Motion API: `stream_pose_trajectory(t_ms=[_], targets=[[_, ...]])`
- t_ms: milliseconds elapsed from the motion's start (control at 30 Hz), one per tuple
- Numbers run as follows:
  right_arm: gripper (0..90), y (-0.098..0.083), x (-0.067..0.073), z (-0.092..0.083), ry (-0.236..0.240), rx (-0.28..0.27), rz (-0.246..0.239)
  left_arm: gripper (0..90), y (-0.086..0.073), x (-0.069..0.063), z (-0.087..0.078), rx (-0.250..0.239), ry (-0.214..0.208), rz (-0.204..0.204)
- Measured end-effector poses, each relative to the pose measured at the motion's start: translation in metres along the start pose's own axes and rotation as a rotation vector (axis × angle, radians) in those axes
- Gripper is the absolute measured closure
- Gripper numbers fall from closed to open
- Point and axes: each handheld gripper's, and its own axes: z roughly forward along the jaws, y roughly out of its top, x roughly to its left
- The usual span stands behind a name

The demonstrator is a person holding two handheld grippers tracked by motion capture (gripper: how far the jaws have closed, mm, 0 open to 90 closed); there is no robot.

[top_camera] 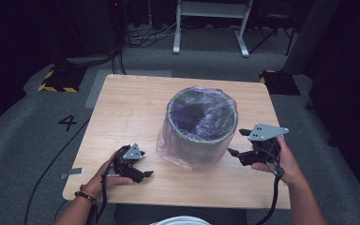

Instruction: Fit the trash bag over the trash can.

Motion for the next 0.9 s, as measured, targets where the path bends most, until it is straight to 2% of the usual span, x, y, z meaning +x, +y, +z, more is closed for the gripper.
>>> stream_pose_trajectory(t_ms=[233, 433, 600, 900], targets=[[21.8, -0.015, 0.003, 0.010, -0.009, 0.021, -0.004, 15.0, 0.000, 0.000, 0.000, 0.000, 0.000, 0.000], [21.8, -0.027, 0.007, 0.020, -0.039, 0.040, -0.012, 15.0, 0.000, 0.000, 0.000, 0.000, 0.000, 0.000], [21.8, -0.035, 0.010, 0.029, -0.054, 0.075, -0.022, 15.0, 0.000, 0.000, 0.000, 0.000, 0.000, -0.001], [21.8, -0.050, 0.011, 0.041, -0.056, 0.112, -0.019, 15.0, 0.000, 0.000, 0.000, 0.000, 0.000, 0.000]])
